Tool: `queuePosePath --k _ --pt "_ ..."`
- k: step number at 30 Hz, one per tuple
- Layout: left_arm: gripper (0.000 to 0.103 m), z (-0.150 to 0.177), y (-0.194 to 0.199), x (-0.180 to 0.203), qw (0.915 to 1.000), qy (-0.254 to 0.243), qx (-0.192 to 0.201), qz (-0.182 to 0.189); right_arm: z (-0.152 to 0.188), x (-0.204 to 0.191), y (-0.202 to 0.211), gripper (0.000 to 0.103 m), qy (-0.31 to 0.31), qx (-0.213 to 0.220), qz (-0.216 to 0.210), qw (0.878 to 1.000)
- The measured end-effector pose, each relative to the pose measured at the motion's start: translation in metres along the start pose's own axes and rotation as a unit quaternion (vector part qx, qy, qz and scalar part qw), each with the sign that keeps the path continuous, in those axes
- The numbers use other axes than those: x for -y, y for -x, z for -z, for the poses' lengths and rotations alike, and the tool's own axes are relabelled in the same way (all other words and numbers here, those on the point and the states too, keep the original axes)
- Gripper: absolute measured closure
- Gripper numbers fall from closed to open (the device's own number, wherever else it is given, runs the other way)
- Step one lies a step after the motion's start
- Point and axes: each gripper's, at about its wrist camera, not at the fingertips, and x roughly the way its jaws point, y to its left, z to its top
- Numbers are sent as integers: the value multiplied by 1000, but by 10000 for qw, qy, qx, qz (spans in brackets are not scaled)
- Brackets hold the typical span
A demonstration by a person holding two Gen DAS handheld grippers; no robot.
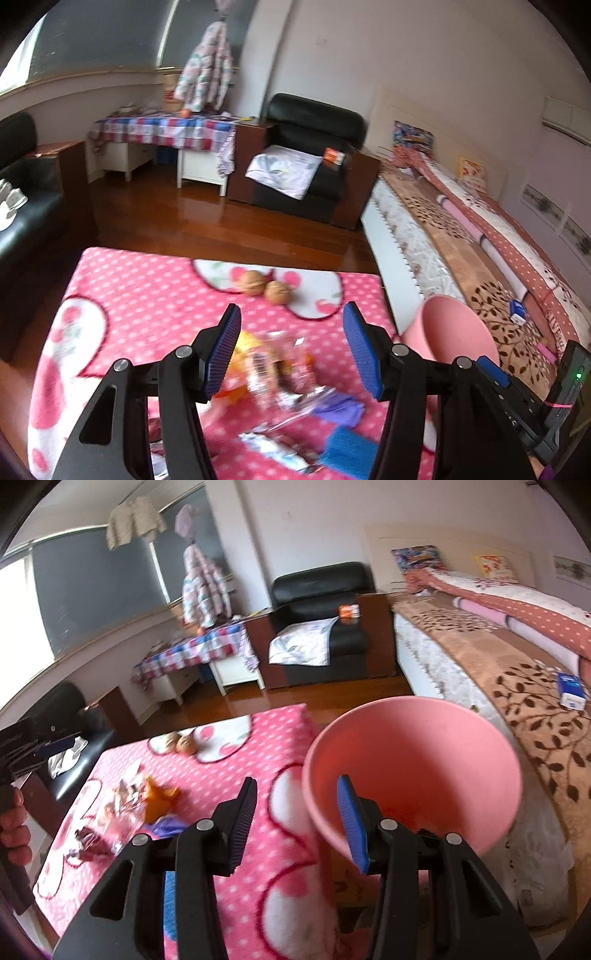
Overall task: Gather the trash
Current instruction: 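Move both open tools back over the table toward the remaining trash, then grasp the clear plastic bag with the left tool while the right tool grasps the blue mesh pad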
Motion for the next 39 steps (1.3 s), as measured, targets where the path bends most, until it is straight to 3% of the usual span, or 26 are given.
queuePosePath --k 9,19,25,30,33,39 --pt "47 21 12 -19 9995 108 -233 -171 8 -27 -5 57 257 -262 -440 9984" --pt "55 53 -30 -1 9961 138 -870 11 20 -49 -9 57 484 -715 -948 9917" --pt "62 61 -64 -6 9910 422 -1254 -189 33 -63 -10 57 731 -1109 -1439 9806" --pt "64 63 -78 -14 9883 669 -1348 -241 46 -78 -15 57 1012 -1619 -1834 9643" --pt "74 64 -81 -13 9868 722 -1449 -88 52 -88 -19 57 1220 -1806 -1853 9582" --pt "75 68 -77 -3 9885 487 -1426 79 59 -95 -23 57 1396 -1985 -1779 9537"
